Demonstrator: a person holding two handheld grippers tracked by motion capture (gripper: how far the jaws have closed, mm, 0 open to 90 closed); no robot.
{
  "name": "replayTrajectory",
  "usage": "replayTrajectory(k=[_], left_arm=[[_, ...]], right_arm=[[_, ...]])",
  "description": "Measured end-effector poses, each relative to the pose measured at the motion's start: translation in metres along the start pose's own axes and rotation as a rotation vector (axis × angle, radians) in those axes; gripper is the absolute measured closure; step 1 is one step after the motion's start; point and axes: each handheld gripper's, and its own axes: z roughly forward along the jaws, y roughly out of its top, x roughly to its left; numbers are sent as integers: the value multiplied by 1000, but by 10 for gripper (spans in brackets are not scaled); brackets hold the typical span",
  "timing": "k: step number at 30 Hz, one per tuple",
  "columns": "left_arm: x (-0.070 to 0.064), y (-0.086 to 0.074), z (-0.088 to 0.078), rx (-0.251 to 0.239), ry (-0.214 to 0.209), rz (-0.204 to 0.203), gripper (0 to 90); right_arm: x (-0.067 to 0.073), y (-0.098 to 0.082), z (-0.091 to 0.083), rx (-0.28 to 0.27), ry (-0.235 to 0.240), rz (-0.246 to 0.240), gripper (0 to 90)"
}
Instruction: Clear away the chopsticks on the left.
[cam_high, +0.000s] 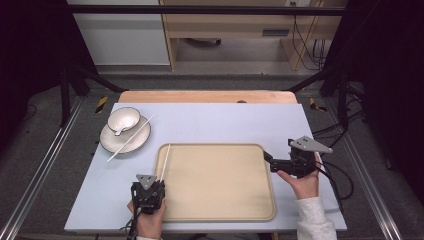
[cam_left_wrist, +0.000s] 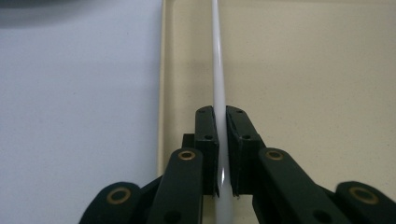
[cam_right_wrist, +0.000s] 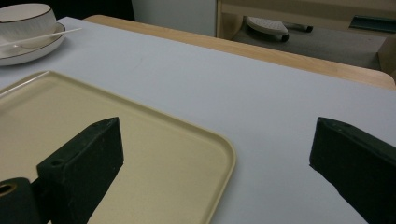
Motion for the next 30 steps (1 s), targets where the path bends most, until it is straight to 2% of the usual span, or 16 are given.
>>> replayTrajectory(k=[5, 13, 16, 17, 21, 23, 25, 26, 27, 28, 29, 30], left_arm=[[-2, 2, 1, 13, 5, 0, 836], [-1, 3, 1, 17, -10, 7, 826], [0, 6, 1, 7, -18, 13, 806], [1, 7, 0, 3, -22, 28, 759], [6, 21, -10, -52, -51, 59, 700], [8, 25, -12, -58, -57, 66, 680], [11, 32, -15, -74, -75, 82, 625], [15, 40, -20, -100, -95, 102, 601], [15, 40, -20, -100, -95, 102, 582], [18, 44, -22, -112, -115, 109, 582], [23, 52, -26, -136, -143, 118, 526], [23, 52, -26, -136, -143, 118, 510]], right_arm=[[0, 1, -1, -5, -1, 3, 33], [-1, 1, -3, -12, -2, 2, 33], [-1, 1, -4, -14, -4, 7, 33], [-2, 1, -4, -16, -5, 8, 32], [-2, 1, -4, -21, -3, 9, 31], [-2, 1, -5, -20, -5, 8, 31], [-3, 2, -6, -22, -6, 7, 30], [-3, 2, -7, -26, -4, 10, 30], [-3, 2, -7, -26, -4, 10, 30], [-3, 2, -7, -26, -5, 10, 29], [-4, 2, -8, -29, -8, 12, 28], [-4, 2, -8, -29, -8, 12, 28]])
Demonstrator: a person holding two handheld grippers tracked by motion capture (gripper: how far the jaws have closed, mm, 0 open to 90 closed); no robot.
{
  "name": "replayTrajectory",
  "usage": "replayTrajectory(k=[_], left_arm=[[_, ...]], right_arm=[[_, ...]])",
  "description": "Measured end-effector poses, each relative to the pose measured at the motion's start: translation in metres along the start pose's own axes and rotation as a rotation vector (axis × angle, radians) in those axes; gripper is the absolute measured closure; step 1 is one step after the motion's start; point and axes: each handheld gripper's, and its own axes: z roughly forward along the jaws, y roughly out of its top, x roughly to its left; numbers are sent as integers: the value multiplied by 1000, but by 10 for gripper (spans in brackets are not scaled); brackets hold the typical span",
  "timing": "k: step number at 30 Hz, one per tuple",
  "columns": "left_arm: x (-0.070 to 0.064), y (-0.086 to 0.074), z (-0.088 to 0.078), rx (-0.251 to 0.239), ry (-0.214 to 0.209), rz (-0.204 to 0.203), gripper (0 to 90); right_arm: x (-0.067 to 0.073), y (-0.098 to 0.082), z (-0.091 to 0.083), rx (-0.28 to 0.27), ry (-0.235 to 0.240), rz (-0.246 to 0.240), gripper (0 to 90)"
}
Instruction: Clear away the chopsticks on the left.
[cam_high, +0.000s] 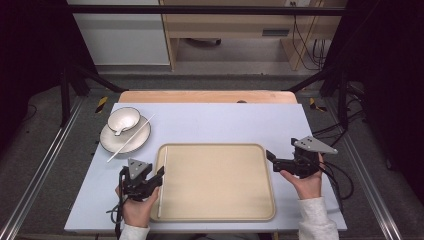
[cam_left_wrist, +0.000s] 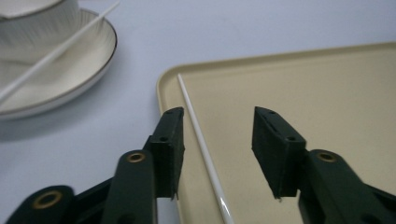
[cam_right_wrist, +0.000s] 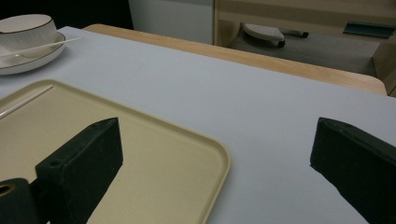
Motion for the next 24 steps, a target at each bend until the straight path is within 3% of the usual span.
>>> replayTrajectory(k=[5, 6, 11, 14, 24], left_arm=[[15, 16, -7, -14, -30, 45, 443], [23, 20, -9, 0, -60, 44, 420], [37, 26, -14, 0, -58, 64, 372], [52, 29, -14, -6, -78, 75, 334], [86, 28, -2, 26, -43, 103, 289]], right_arm=[[-1, 1, -1, -7, -3, 1, 27], [-2, 1, -2, -11, -3, -1, 27], [-2, 1, -3, -11, -3, 3, 27], [-1, 0, -2, -3, -6, 0, 26], [-4, 0, -4, -7, -12, 5, 27]])
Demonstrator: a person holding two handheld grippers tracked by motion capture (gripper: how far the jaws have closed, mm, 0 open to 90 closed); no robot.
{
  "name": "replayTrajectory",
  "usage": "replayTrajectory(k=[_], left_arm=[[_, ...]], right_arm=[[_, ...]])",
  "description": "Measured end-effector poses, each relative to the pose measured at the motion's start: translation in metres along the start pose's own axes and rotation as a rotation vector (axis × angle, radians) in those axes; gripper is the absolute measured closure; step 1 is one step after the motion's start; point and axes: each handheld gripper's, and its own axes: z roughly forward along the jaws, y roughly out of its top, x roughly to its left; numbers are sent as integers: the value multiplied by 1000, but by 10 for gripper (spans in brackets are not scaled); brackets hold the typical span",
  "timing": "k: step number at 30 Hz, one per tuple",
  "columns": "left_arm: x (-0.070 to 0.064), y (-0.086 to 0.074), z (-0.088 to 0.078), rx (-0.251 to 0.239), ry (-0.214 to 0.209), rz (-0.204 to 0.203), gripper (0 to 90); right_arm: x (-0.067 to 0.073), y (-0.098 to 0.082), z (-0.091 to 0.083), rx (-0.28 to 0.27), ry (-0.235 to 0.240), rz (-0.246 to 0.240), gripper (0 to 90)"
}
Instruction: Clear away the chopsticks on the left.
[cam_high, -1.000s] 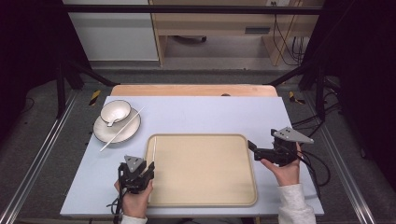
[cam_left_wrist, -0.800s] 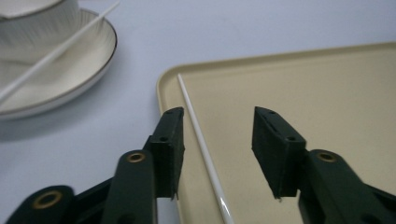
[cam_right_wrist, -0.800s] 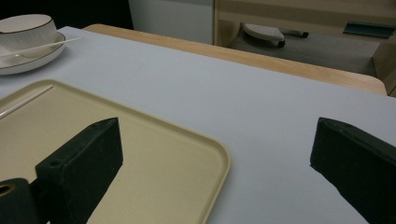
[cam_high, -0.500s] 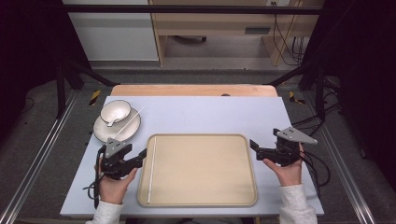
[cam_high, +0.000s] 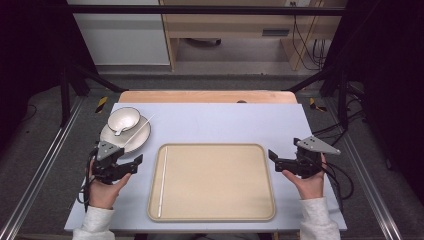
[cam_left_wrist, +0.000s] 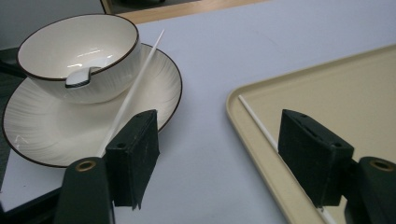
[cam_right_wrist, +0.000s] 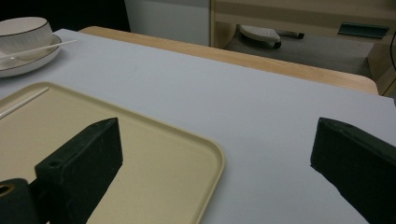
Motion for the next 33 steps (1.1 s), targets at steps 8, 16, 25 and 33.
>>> replayTrajectory(k=[8, 16, 25, 33], left_arm=[[29, 0, 8, 9, 21, 6, 271], [48, 2, 18, 38, 42, 17, 277], [62, 7, 49, 104, 49, 29, 373], [69, 6, 72, 141, 68, 49, 454]], right_arm=[[1, -1, 2, 9, -5, -5, 28], [3, -1, 4, 18, -4, -4, 31], [4, -2, 6, 29, -5, -12, 35], [4, -2, 7, 31, -5, -12, 36]])
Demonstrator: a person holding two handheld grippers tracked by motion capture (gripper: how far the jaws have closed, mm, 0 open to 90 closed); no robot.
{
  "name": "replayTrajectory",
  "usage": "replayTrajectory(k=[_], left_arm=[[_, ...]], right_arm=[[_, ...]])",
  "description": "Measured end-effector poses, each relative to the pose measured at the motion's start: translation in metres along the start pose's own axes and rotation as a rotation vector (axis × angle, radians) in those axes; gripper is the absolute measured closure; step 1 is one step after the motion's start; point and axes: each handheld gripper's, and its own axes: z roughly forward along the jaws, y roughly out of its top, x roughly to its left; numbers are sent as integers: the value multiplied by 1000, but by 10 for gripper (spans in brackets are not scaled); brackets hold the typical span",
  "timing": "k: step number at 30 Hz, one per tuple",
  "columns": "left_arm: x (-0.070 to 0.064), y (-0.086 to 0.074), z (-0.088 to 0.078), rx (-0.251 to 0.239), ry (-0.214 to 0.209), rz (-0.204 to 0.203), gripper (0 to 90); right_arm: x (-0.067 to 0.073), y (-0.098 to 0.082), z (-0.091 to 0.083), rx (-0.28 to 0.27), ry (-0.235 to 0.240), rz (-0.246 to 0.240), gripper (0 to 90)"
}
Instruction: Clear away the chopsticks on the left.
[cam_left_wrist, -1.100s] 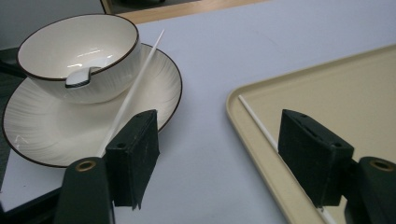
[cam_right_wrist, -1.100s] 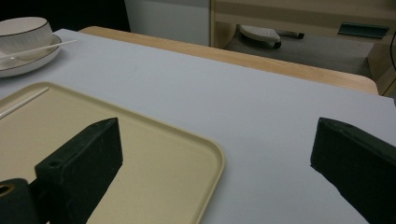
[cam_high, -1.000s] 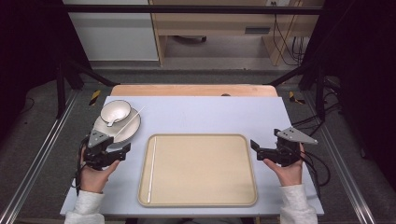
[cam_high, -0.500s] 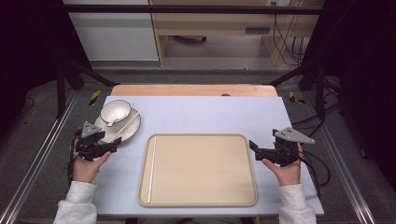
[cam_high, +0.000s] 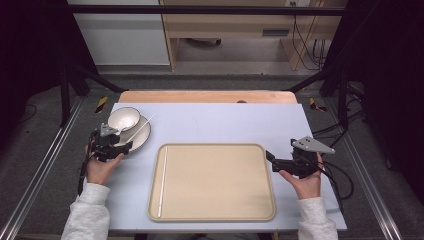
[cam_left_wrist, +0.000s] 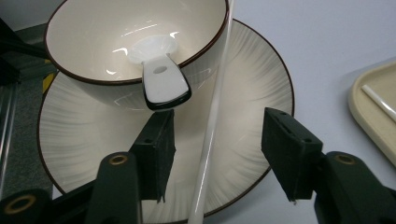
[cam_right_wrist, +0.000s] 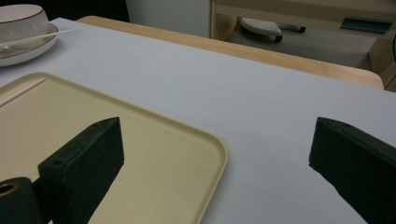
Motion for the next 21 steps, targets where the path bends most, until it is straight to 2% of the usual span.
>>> replayTrajectory(k=[8, 21], left_arm=[[6, -2, 12, 33, -8, -7, 585], [8, 2, 23, 53, -29, 19, 753]], right_arm=[[1, -1, 2, 9, 2, -5, 38], [2, -1, 3, 11, 2, -4, 40]])
